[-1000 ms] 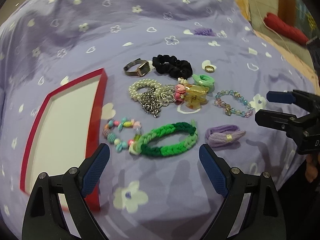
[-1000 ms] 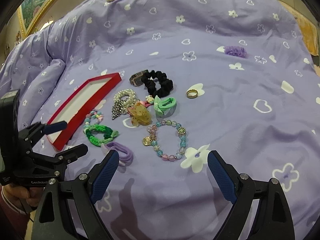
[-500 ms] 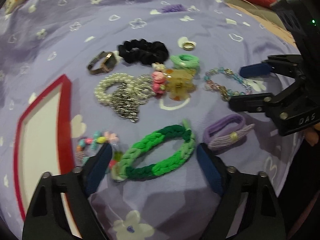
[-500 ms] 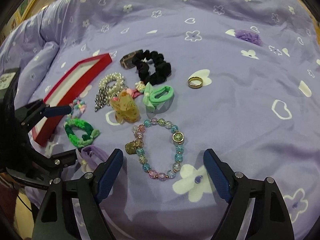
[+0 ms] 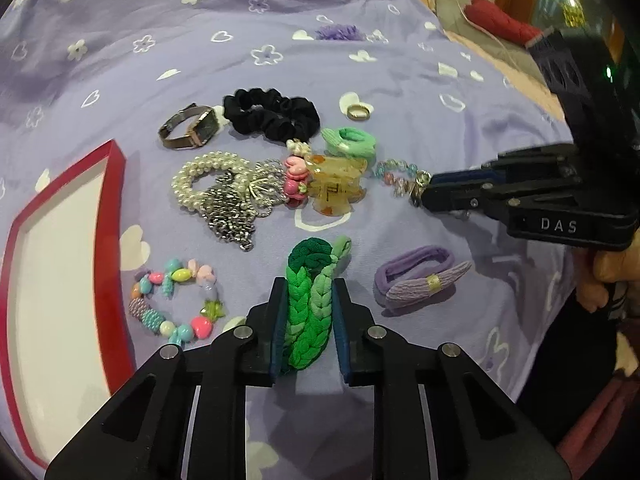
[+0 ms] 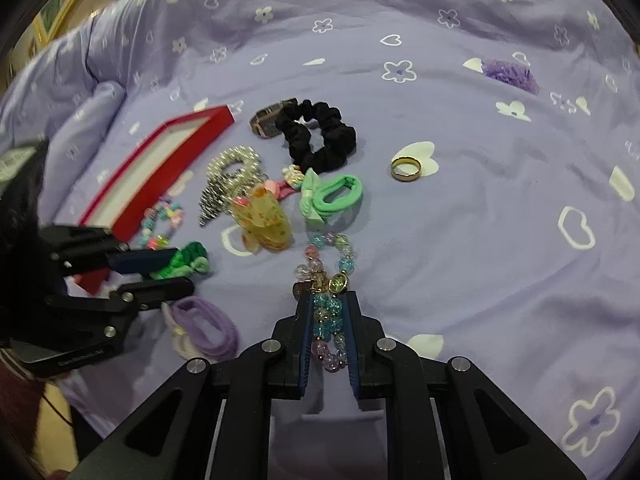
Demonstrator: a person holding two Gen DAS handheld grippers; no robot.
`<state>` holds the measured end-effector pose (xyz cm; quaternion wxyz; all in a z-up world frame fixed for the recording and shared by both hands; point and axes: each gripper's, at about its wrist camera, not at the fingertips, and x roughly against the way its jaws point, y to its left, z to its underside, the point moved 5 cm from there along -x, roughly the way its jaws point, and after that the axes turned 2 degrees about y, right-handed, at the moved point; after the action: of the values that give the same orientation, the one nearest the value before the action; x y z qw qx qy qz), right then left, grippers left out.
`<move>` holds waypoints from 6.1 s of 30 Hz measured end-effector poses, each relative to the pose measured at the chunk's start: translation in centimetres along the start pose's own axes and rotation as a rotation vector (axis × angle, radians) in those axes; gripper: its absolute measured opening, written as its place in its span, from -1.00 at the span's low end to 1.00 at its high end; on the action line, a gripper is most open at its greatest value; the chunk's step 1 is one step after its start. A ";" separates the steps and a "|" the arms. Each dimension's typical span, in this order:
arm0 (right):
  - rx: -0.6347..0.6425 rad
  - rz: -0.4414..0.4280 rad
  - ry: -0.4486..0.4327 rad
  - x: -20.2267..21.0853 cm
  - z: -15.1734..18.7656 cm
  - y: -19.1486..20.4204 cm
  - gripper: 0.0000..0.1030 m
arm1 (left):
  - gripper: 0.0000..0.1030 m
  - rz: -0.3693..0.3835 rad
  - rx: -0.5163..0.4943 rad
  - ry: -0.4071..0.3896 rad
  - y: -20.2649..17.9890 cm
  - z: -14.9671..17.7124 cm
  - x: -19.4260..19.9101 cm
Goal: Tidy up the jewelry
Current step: 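Carry both bracelets into the red tray and lower them, then open both tools to release the bracelets in the tray and withdraw, then grasp the gold watch with the left tool while the right grasps the black scrunchie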
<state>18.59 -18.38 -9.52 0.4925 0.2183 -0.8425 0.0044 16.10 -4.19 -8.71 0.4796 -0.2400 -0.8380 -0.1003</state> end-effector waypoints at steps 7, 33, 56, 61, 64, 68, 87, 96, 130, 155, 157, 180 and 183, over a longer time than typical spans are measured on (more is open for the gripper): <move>-0.004 -0.047 -0.040 1.8 -1.0 1.5 -1.00 | -0.65 0.039 0.133 -0.063 1.6 0.3 2.8; 0.067 0.083 -0.014 -2.1 -1.2 1.9 -0.83 | -0.65 0.024 0.289 -0.129 4.4 2.4 6.9; 0.147 -0.260 -0.083 -1.5 -8.3 14.9 -0.82 | -0.65 -0.138 0.454 -0.167 14.0 4.8 10.3; 0.156 -0.300 -0.058 -4.1 -10.7 17.5 -0.82 | -0.65 -0.173 0.493 -0.158 17.6 4.3 9.7; 0.150 -0.323 -0.031 -6.2 -12.2 18.6 -0.82 | -0.65 -0.190 0.514 -0.151 19.8 3.6 8.9; 0.165 -0.318 -0.007 -8.5 -13.9 19.6 -0.82 | -0.65 -0.208 0.543 -0.130 22.7 2.8 7.3; 0.261 -0.216 0.101 -16.3 -16.2 19.8 -0.79 | -0.54 -0.244 0.571 -0.002 27.1 2.5 1.1; 0.273 -0.211 0.095 -16.4 -16.2 19.8 -0.77 | -0.23 -0.273 0.575 0.026 27.0 2.7 0.9; 0.070 -0.271 -0.051 -6.2 -14.2 12.2 -0.17 | 0.29 -0.248 0.602 -0.116 21.0 2.6 8.1; -0.115 -0.147 -0.106 -0.4 -9.7 -0.8 -0.13 | 0.30 -0.154 0.427 -0.098 11.7 -3.4 5.1; -0.119 -0.144 -0.110 -0.3 -9.6 -1.3 -0.13 | 0.30 -0.154 0.416 -0.091 11.3 -3.9 4.6; 0.013 -0.098 0.035 -8.7 -13.1 -1.6 -0.72 | 0.20 -0.123 0.182 0.011 10.3 -12.6 -5.2; -0.012 -0.114 0.022 -8.4 -13.0 -2.2 -0.79 | -0.03 -0.114 0.141 0.038 9.6 -13.2 -6.9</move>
<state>33.72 -14.38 -10.25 0.5025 0.2630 -0.8232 -0.0263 33.78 -3.26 -8.35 0.5047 -0.1557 -0.8461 -0.0725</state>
